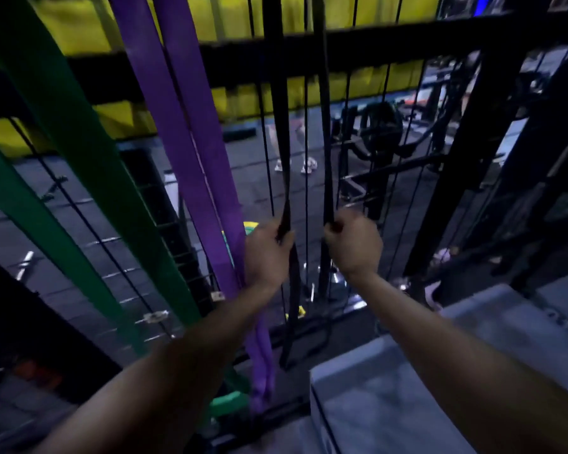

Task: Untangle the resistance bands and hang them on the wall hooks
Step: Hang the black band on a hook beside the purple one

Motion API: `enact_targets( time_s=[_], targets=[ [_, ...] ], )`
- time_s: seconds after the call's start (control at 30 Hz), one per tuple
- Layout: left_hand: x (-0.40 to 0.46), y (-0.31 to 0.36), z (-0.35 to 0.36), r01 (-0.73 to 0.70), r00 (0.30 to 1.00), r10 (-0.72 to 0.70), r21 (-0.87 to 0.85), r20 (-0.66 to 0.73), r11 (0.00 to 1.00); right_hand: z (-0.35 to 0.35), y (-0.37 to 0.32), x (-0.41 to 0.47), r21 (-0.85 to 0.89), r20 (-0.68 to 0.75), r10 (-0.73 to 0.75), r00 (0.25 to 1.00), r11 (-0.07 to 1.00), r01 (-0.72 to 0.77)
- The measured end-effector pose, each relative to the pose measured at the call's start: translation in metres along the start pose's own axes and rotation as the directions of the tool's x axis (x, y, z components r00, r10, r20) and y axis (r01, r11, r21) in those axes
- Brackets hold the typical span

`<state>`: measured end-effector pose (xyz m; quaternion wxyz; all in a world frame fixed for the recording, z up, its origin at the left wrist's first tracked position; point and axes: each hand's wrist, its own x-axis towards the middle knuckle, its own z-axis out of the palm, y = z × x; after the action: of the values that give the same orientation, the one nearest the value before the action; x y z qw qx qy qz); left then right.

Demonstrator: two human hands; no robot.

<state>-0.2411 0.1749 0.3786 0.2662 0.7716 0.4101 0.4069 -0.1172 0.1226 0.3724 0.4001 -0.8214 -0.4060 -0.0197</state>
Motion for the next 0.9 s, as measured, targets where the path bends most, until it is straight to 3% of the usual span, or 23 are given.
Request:
enact_targets(
  time_s=[0.13,0.37,0.6,0.77,0.9],
  targets=[
    [-0.001,-0.017,0.016,0.049,0.997,-0.048,-0.013,0.06,0.999,0.003,0.007,-0.004,0.035,-0.013,0.044,0.999,0.998,-0.044],
    [-0.017,-0.043,0.031,-0.029,0.984,0.023,0.034,0.178,0.999,0.022,0.021,-0.01,0.016,0.063,0.046,0.997,0.999,-0.047],
    [-0.026,-0.051,0.046,0.11,0.968,-0.142,0.157,0.209,0.981,0.046,0.053,-0.019,0.091,0.323,0.066,0.944,0.991,-0.1],
    [-0.059,-0.089,0.076,0.232,0.941,-0.241,0.065,0.239,0.971,0.088,0.091,-0.044,0.113,0.479,-0.063,0.876,0.994,0.009],
    [-0.09,-0.127,0.094,0.373,0.9,-0.373,0.046,0.224,0.927,0.119,0.123,-0.072,0.151,0.559,-0.038,0.828,0.987,-0.057]
  ],
)
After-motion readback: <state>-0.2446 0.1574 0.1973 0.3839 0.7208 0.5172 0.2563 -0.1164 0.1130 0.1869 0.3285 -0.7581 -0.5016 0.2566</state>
